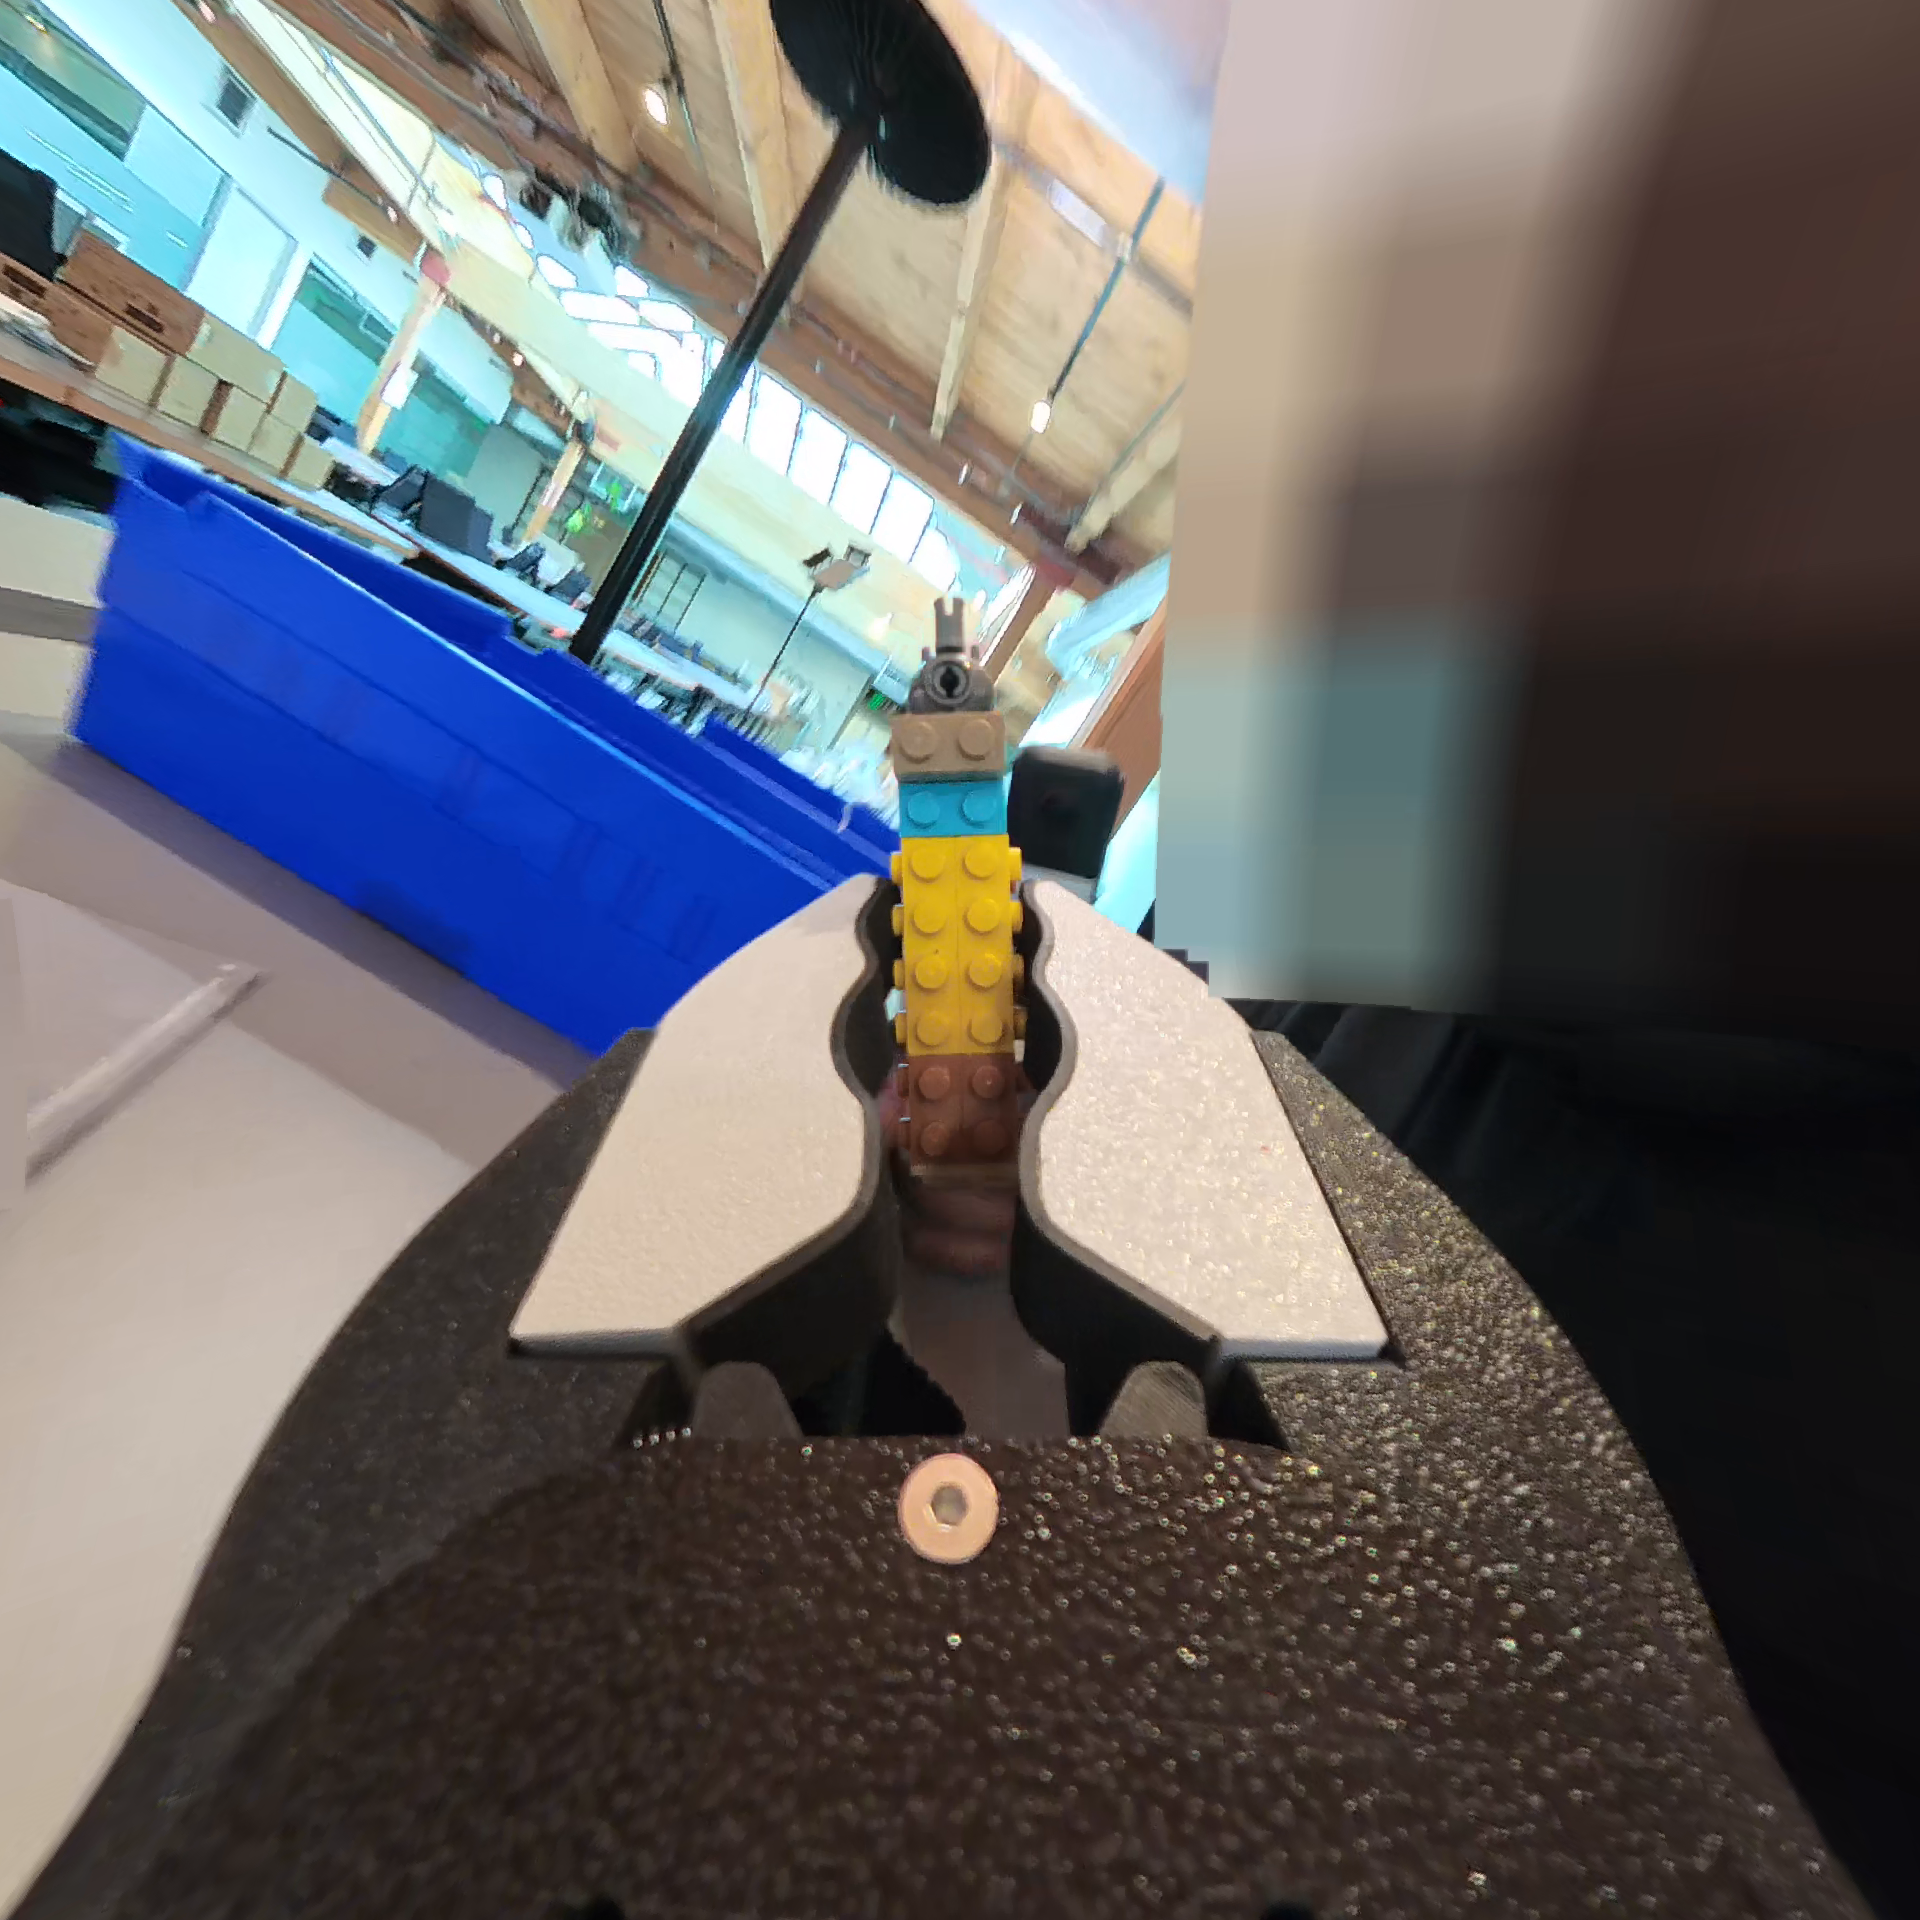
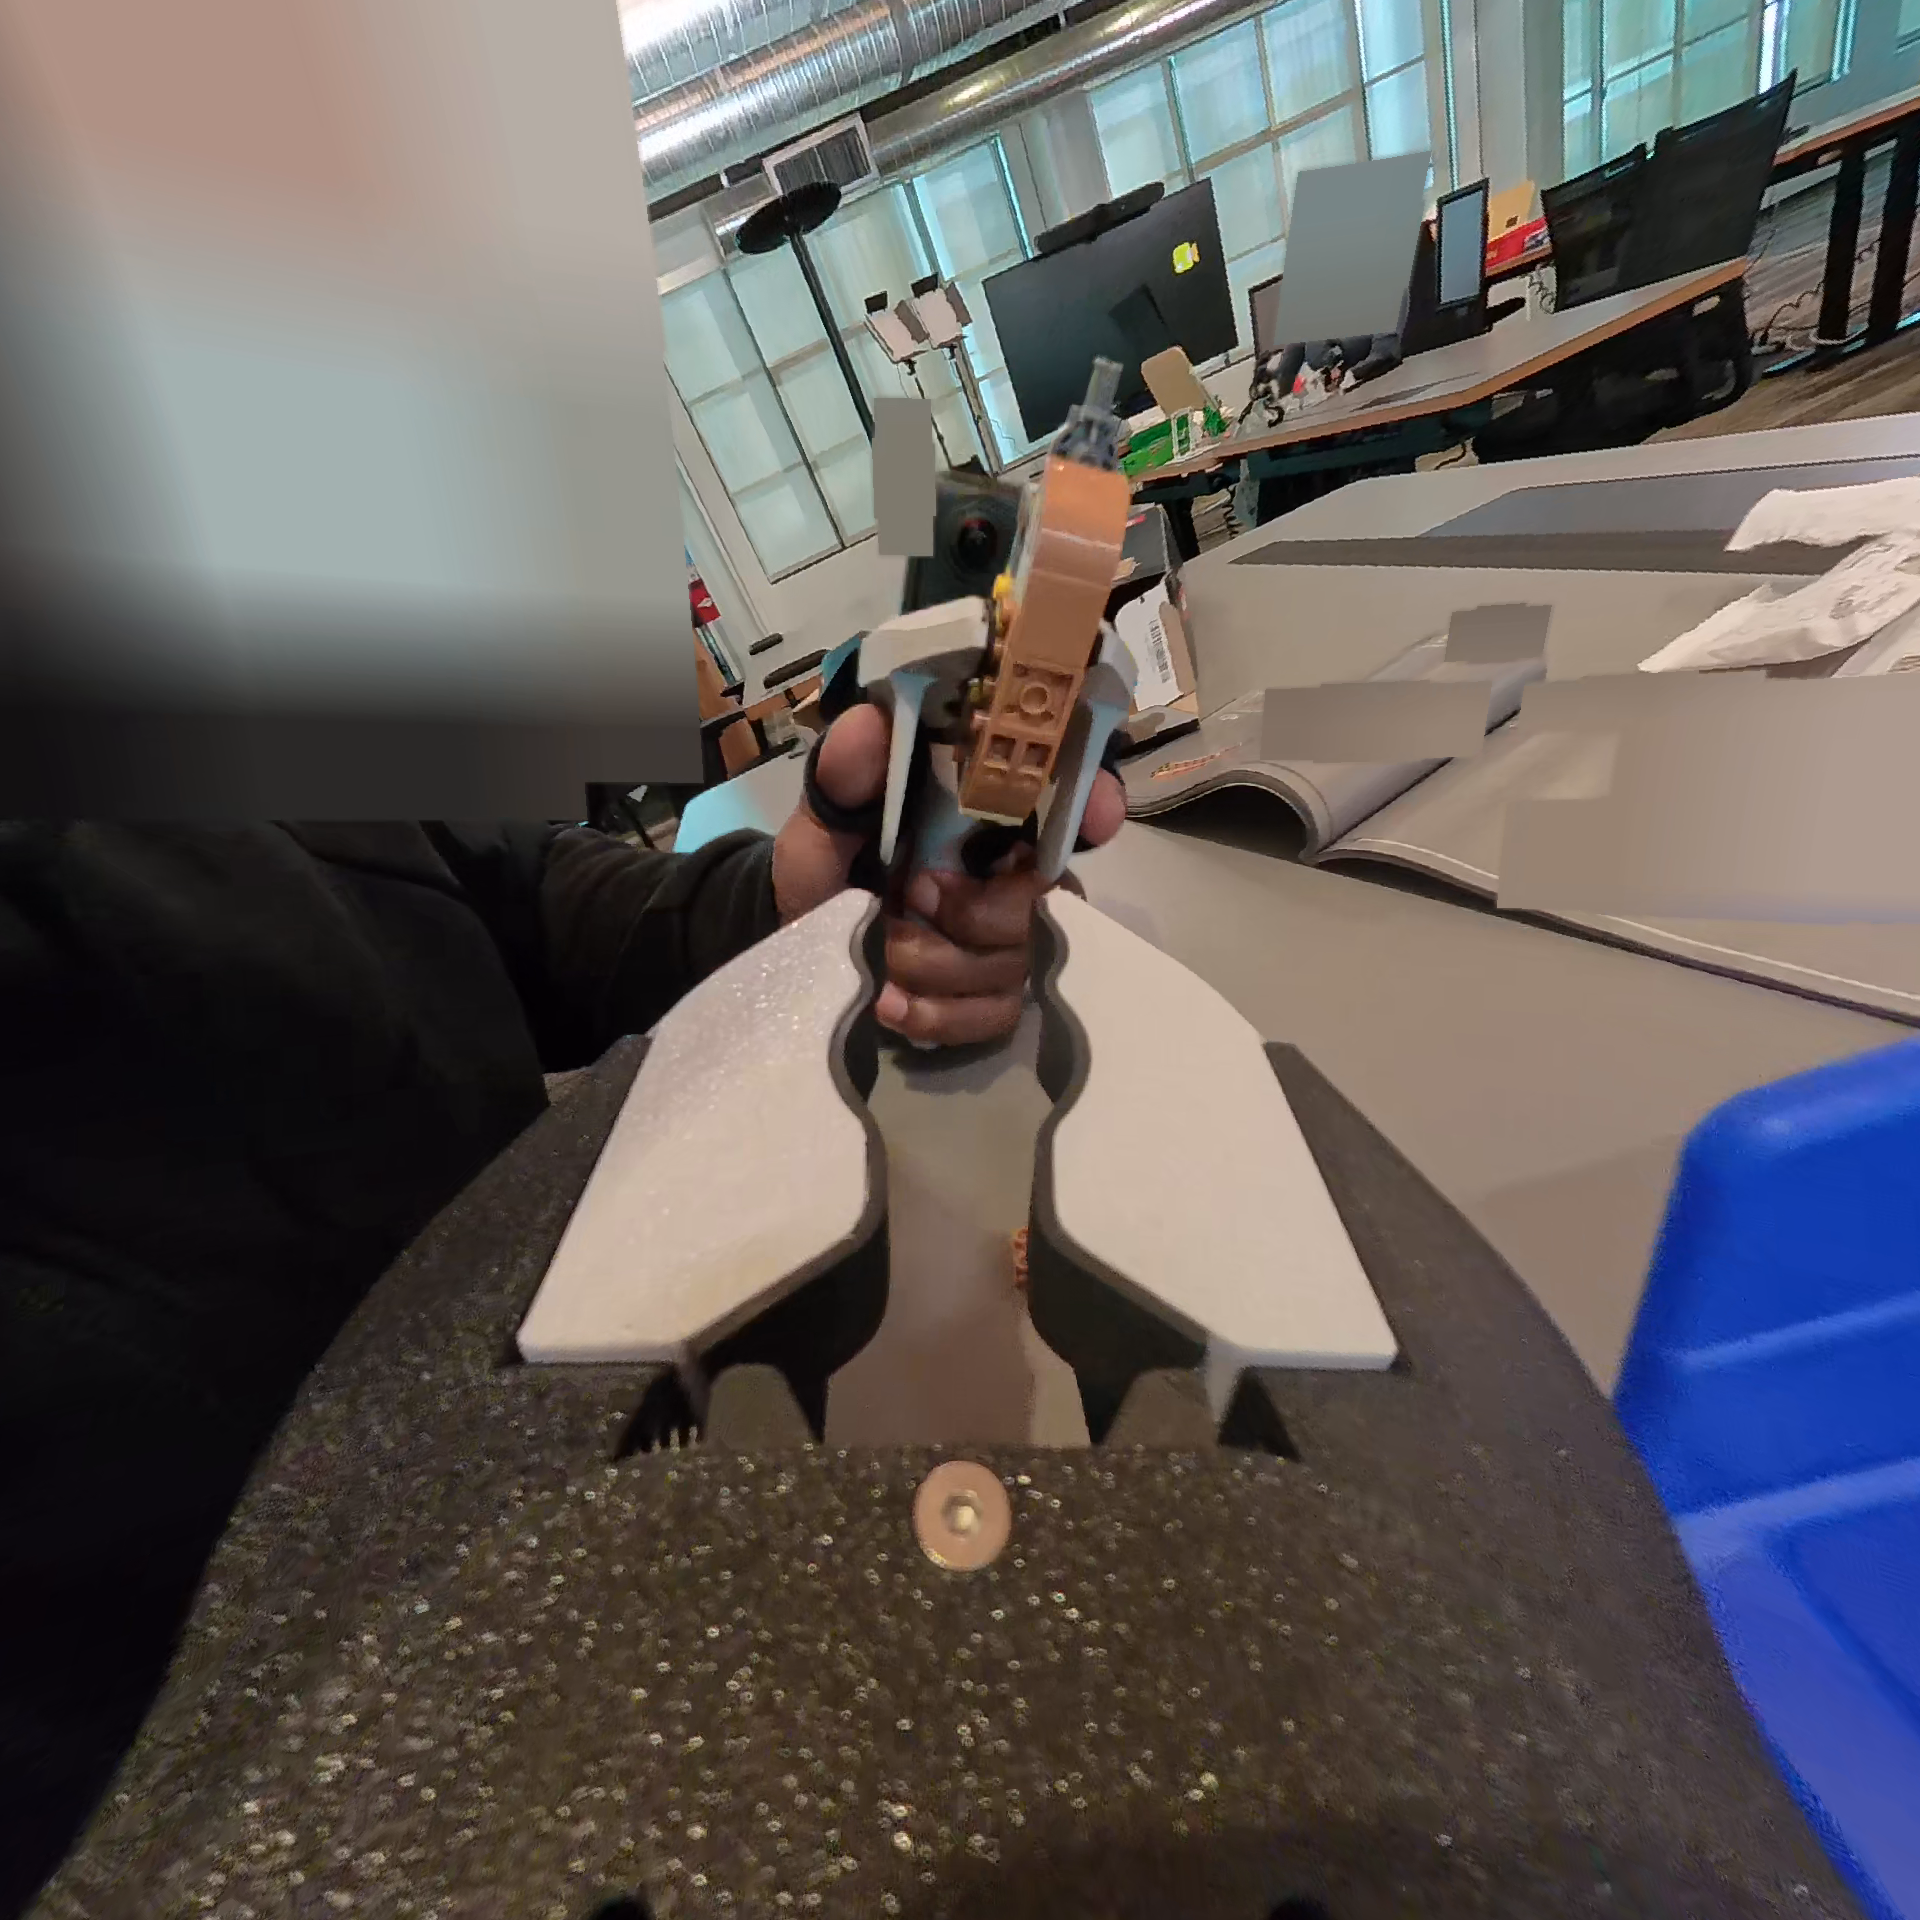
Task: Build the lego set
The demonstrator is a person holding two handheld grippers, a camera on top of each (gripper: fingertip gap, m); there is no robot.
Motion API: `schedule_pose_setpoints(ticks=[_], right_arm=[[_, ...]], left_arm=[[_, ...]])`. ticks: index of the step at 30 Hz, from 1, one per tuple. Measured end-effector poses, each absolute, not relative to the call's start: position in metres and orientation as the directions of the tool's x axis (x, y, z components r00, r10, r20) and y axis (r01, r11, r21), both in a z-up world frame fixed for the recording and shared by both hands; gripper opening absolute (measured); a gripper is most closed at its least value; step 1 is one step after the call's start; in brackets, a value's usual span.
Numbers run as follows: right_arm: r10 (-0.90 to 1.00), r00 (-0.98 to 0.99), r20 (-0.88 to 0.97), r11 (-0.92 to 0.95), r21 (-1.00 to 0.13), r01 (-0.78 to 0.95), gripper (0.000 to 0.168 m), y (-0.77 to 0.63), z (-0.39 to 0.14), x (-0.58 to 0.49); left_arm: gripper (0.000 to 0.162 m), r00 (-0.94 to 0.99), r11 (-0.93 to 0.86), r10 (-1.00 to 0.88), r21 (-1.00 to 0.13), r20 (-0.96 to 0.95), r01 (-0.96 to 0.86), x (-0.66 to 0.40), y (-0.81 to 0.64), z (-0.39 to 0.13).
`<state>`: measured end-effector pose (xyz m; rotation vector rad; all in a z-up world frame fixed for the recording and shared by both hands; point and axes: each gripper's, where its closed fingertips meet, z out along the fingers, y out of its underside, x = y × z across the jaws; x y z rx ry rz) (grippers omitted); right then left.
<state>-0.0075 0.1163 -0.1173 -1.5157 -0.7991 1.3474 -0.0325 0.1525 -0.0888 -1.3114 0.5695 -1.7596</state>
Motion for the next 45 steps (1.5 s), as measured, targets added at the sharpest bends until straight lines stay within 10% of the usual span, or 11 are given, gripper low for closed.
schedule_pose_setpoints(ticks=[45], right_arm=[[0.835, 0.093, -0.542, -0.523, -0.835, -0.171, 0.015, 0.125, -0.101, -0.019]], left_arm=[[0.021, -0.095, -0.548, -0.833, -0.79, 0.545, 0.276, -0.007, 0.127, -0.096]])
